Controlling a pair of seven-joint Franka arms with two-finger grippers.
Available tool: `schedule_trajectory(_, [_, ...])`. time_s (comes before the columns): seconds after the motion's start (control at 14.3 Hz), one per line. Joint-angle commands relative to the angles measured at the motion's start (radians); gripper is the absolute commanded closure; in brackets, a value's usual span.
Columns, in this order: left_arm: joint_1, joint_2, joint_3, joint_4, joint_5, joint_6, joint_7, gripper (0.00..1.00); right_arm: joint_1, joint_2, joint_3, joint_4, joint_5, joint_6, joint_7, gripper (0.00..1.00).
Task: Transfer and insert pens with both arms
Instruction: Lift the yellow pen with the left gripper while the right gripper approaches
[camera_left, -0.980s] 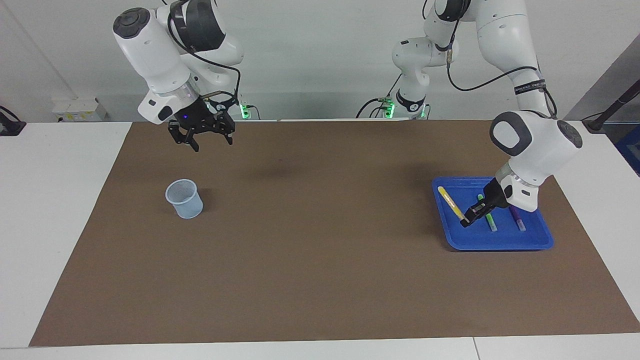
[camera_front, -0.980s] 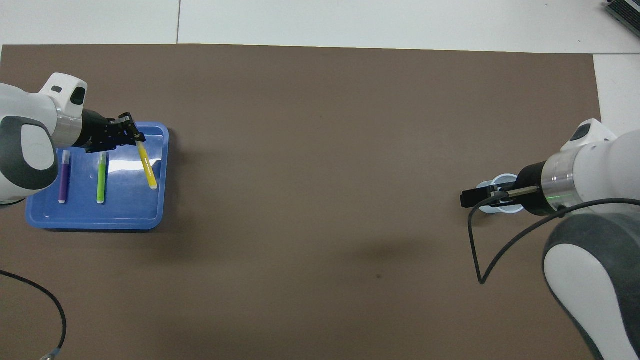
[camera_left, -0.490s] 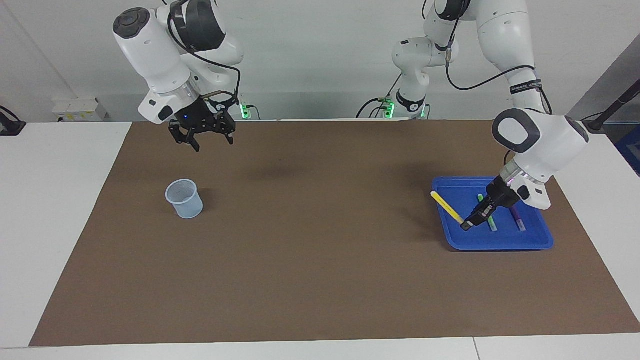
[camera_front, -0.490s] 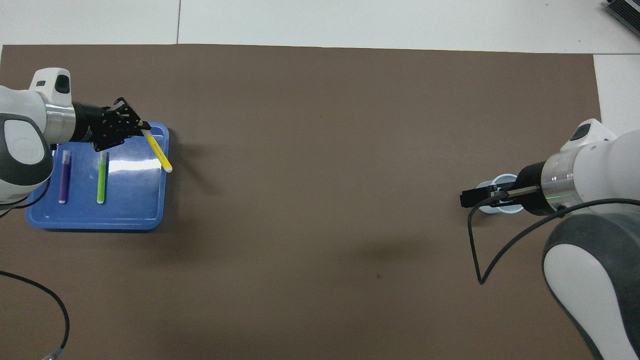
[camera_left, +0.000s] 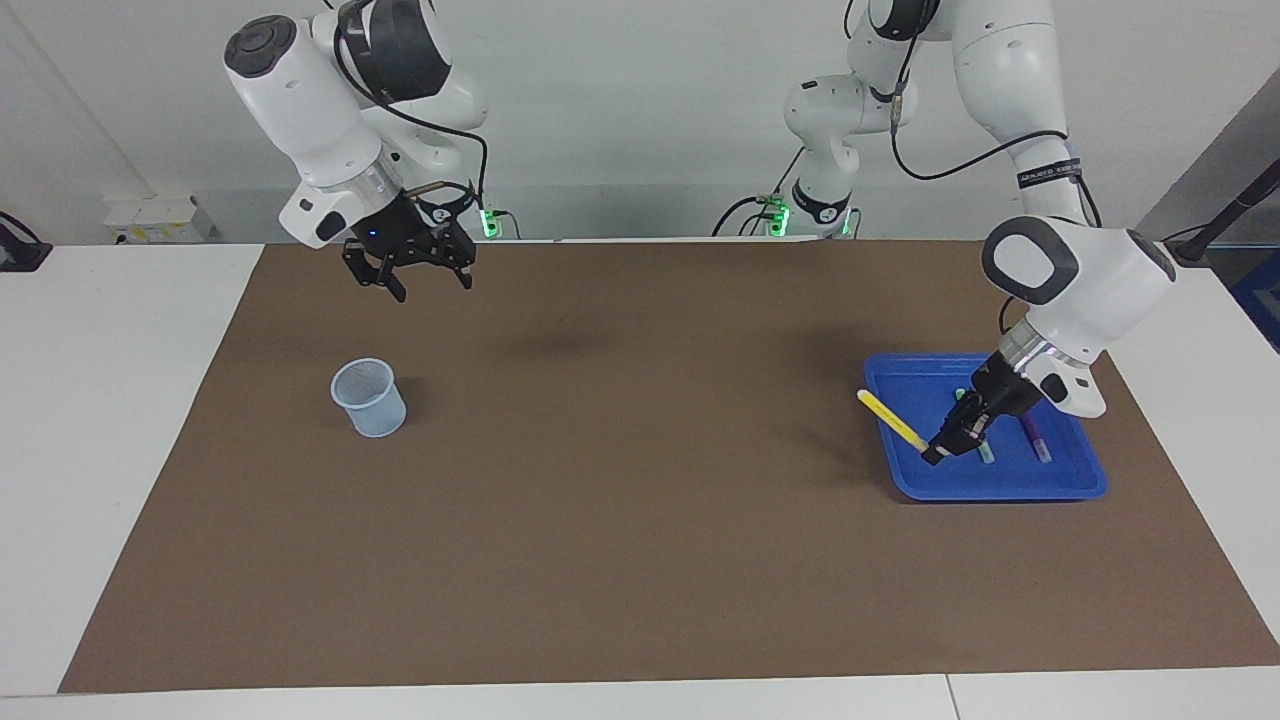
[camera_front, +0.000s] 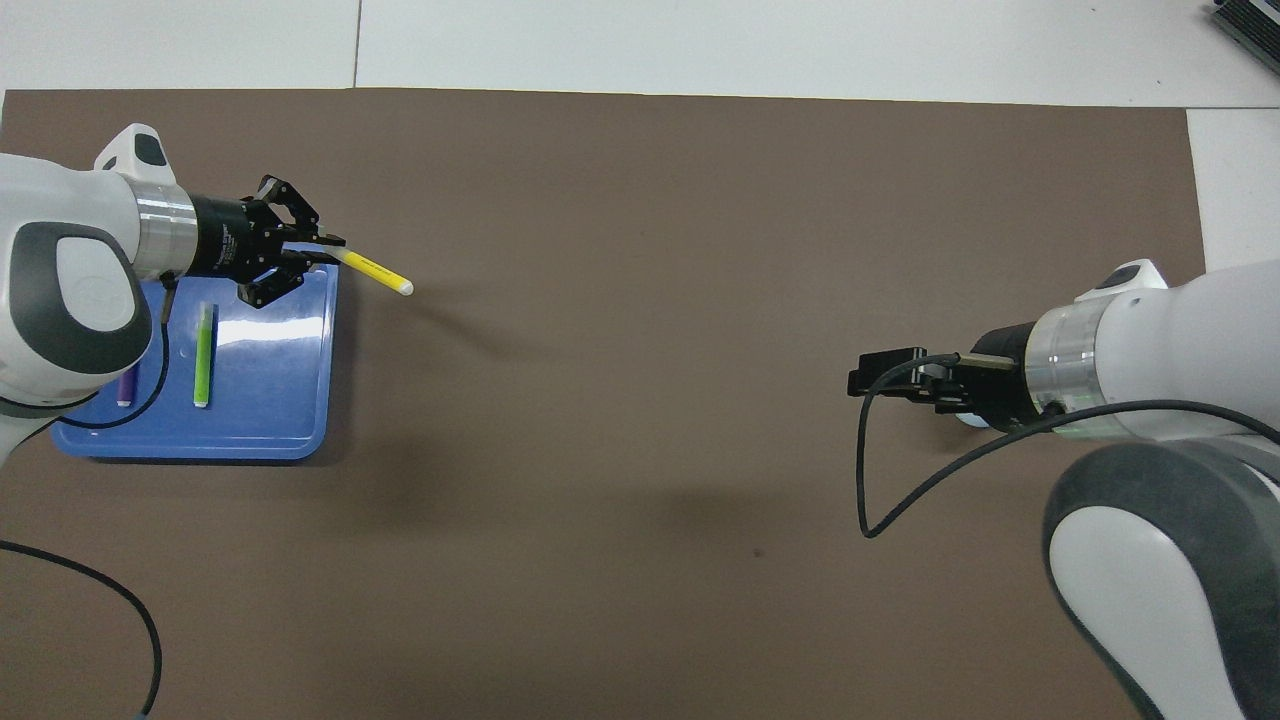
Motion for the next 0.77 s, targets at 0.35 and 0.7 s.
schedule_trajectory(0.35, [-0.065,-0.105,0.013,-0.056,-0.013,-0.093,-0.416,1.00,0.106,0.049,0.004,-0.022,0.180,0.278,0.246,0.00])
schedule_trajectory(0.7, [-0.126,-0.212,0.013,-0.179,-0.016,-0.069,-0.488,1.00,0.234,0.155,0.004,-0.007,0.253,0.534,0.317,0.00])
